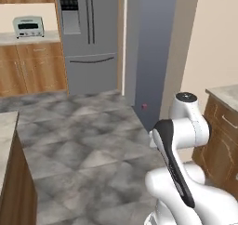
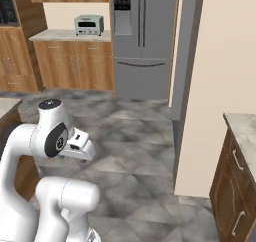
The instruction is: Place one of the steaks on the plate and the other in the bowl. Then place the bowl in the fridge.
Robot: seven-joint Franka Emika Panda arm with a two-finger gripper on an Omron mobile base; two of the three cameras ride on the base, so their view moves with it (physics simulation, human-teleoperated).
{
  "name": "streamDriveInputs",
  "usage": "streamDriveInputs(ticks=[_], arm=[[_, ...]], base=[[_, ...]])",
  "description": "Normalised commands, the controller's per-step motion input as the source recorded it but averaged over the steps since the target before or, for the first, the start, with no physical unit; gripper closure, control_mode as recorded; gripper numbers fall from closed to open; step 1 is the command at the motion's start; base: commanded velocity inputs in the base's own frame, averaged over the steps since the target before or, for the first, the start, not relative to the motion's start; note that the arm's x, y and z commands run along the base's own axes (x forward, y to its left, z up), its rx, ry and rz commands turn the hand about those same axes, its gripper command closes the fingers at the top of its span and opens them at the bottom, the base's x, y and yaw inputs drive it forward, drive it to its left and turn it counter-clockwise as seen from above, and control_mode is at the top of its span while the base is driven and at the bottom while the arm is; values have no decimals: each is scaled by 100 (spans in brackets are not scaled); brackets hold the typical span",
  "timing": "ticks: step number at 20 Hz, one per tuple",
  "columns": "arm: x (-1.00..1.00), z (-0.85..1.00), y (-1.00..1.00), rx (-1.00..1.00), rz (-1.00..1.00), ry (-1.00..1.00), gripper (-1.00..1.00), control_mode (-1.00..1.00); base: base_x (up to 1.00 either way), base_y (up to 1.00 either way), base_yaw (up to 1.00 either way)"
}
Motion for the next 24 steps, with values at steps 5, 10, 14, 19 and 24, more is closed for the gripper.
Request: streamDriveInputs(ticks=[5,10,14,19,24], arm=[[0,0,0,0,0,0,-100,100],[0,0,0,0,0,0,-100,100],[0,0,0,0,0,0,-100,100],[0,0,0,0,0,0,-100,100],[0,0,0,0,0,0,-100,100]], base=[[100,0,-5],[100,14,-8],[100,26,-8],[91,38,0],[96,48,0]])
